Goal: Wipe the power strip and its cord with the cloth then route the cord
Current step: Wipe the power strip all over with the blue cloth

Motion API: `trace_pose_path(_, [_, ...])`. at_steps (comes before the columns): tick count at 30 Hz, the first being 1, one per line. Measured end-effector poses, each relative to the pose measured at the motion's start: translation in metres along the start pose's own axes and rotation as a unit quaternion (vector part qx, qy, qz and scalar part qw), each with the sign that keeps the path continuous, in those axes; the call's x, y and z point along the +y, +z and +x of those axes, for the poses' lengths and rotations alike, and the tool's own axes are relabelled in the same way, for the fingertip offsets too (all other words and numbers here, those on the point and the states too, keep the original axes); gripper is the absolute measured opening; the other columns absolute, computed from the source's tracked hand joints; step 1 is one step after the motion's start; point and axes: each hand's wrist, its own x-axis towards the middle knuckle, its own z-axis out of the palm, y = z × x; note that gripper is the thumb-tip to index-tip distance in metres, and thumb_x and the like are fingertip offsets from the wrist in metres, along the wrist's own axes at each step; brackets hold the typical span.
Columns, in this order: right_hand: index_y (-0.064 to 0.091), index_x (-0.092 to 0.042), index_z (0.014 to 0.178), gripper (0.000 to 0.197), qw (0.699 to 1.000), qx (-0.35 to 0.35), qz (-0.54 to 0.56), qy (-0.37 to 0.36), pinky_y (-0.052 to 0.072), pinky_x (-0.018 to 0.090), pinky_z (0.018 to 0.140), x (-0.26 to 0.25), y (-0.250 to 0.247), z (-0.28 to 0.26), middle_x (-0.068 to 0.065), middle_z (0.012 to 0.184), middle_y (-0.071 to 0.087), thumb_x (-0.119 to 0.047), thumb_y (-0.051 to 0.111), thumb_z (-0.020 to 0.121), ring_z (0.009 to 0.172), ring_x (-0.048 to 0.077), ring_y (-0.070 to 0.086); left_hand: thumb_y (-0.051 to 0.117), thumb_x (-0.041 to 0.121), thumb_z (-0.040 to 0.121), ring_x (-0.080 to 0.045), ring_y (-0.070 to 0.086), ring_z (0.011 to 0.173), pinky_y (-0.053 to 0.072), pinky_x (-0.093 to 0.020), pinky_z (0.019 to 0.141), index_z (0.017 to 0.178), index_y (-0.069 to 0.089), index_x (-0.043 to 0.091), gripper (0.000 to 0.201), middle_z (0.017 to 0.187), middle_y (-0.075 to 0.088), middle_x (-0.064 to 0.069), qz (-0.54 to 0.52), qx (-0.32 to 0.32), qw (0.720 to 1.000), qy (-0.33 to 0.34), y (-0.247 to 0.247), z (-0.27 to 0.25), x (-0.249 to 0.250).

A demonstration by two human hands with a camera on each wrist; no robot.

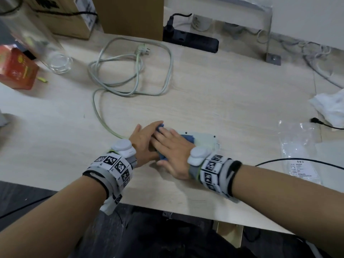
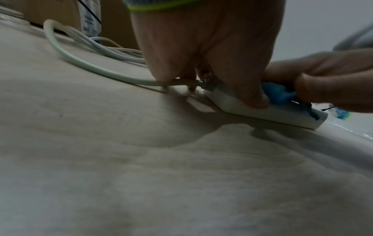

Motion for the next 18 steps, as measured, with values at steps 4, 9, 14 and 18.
trace_pose_path(4, [0.006,-0.012,0.151,0.069,1.000,-0.003,-0.010,0.012,-0.018,0.027,0.114,0.010,0.001,-0.005,0.006,0.160,0.002,-0.039,0.037,0.096,0.146,0.019,-0.008,0.079,0.030,0.068,-0.010,0.047,0.127,-0.004,-0.031,0.119,0.147,0.018,0.026,0.100,0.135,0.050,0.011,0.008,0.005,1.000,-0.001,0.002,0.001,0.002])
trace_pose_path(9, [0.003,-0.017,0.151,0.069,0.999,-0.043,0.008,0.033,-0.007,0.034,0.118,0.052,-0.003,-0.071,-0.001,0.158,-0.004,-0.039,0.038,0.096,0.145,0.014,-0.012,0.080,0.037,0.069,-0.026,0.040,0.126,0.026,-0.050,0.114,0.143,0.025,0.031,0.093,0.128,0.048,0.013,0.037,0.008,0.999,-0.036,-0.003,-0.003,0.012])
trace_pose_path(14, [-0.001,-0.019,0.150,0.073,0.995,-0.067,-0.007,0.068,-0.001,0.038,0.118,0.070,-0.001,-0.108,0.000,0.159,-0.004,-0.051,0.031,0.093,0.146,0.017,-0.012,0.078,0.039,0.071,-0.025,0.037,0.130,0.020,-0.046,0.117,0.143,0.025,0.029,0.090,0.132,0.046,0.009,0.042,-0.004,0.998,-0.046,-0.005,-0.003,0.017])
trace_pose_path(18, [0.005,-0.011,0.151,0.079,0.997,-0.023,0.004,0.075,-0.008,0.035,0.118,0.035,0.002,-0.077,0.006,0.159,-0.002,-0.055,0.032,0.091,0.146,0.021,-0.010,0.079,0.040,0.069,-0.022,0.037,0.133,0.011,-0.040,0.121,0.143,0.026,0.030,0.092,0.139,0.045,0.009,0.038,-0.003,0.998,-0.047,-0.005,-0.002,0.013])
